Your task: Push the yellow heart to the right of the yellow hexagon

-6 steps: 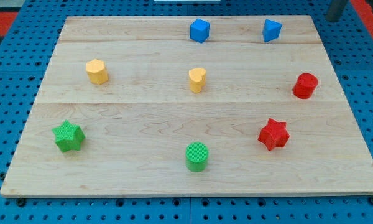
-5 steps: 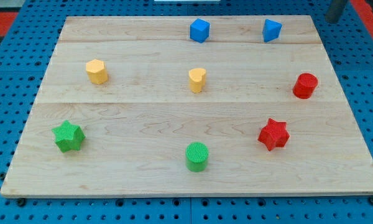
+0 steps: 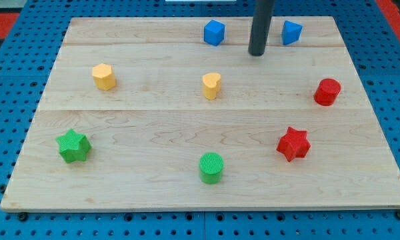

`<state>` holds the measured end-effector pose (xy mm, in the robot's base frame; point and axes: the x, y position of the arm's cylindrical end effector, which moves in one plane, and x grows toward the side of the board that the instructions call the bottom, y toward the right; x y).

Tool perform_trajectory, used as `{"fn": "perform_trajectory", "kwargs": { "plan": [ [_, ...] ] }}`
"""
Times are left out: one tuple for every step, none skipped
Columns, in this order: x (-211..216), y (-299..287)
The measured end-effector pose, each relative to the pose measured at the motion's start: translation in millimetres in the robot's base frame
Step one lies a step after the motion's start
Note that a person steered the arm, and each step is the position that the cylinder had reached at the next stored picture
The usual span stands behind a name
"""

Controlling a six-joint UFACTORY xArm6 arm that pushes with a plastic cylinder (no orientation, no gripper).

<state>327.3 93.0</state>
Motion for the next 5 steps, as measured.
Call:
{"fn": "perform_trajectory", "kwargs": {
  "plan": [
    [80.8, -22.5],
    [57.2, -74.4],
    [33.1, -121.1],
    [98.6, -136.2],
    [75.0, -154.7]
  ]
}}
